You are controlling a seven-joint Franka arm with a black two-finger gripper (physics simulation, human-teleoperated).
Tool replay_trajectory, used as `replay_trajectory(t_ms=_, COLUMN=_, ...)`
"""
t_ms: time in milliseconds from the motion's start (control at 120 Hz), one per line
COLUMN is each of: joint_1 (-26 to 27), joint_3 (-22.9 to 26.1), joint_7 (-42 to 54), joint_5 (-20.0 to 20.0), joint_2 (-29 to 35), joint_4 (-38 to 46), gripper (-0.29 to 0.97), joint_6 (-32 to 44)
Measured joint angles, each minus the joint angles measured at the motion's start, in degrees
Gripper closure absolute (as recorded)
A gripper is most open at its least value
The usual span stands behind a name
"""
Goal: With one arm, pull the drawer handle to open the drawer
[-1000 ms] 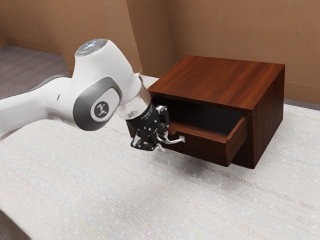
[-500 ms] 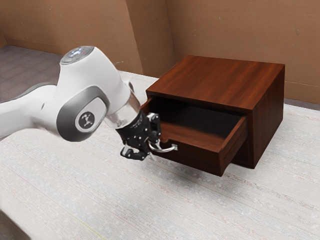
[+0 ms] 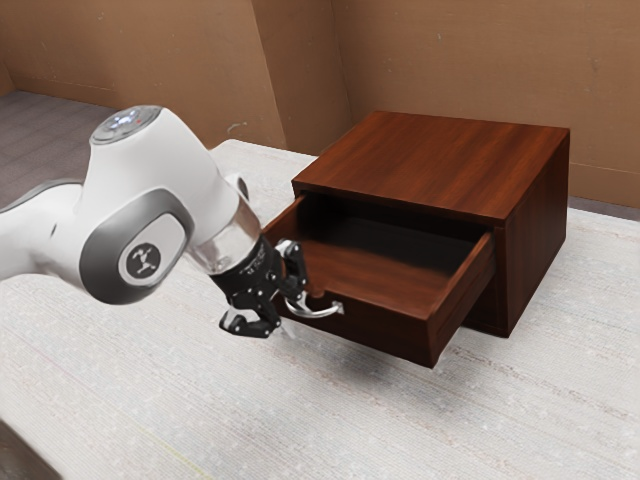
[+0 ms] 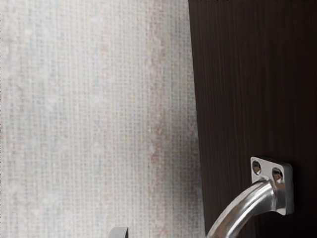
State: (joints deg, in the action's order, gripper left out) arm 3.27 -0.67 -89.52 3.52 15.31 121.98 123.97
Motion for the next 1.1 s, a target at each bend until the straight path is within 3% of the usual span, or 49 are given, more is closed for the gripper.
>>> replay_trajectory(t_ms=175, joint_1=0.2, joint_3=0.0, joint_7=0.1, joint_5=-0.7, joint_2=0.2, joint_4=0.0, gripper=0.60, joint_6=0.1)
replay_trajectory(t_ms=417, joint_1=0.8, joint_3=0.0, joint_7=0.1, joint_5=-3.9, joint_2=0.5, joint_4=-1.6, gripper=0.59, joint_6=0.7)
replay_trajectory(t_ms=575, joint_1=-1.4, joint_3=0.3, joint_7=0.2, joint_5=-6.4, joint_2=1.5, joint_4=-3.2, gripper=0.57, joint_6=0.8)
replay_trajectory(t_ms=633, joint_1=-0.9, joint_3=0.4, joint_7=0.1, joint_5=-7.8, joint_2=2.1, joint_4=-4.2, gripper=0.53, joint_6=0.1)
replay_trajectory(t_ms=733, joint_1=-2.6, joint_3=0.1, joint_7=0.0, joint_5=-8.1, joint_2=-1.7, joint_4=-23.5, gripper=0.33, joint_6=-12.0)
replay_trajectory(t_ms=792, joint_1=-4.1, joint_3=-1.1, joint_7=-0.1, joint_5=-7.5, joint_2=-3.1, joint_4=-29.4, gripper=0.25, joint_6=-20.5)
replay_trajectory(t_ms=925, joint_1=-5.0, joint_3=-3.7, joint_7=-0.3, joint_5=-6.4, joint_2=-3.8, joint_4=-31.1, gripper=0.13, joint_6=-32.9)
replay_trajectory(t_ms=1100, joint_1=-5.0, joint_3=-3.6, joint_7=-0.4, joint_5=-5.1, joint_2=-3.2, joint_4=-30.9, gripper=0.06, joint_6=-39.7)
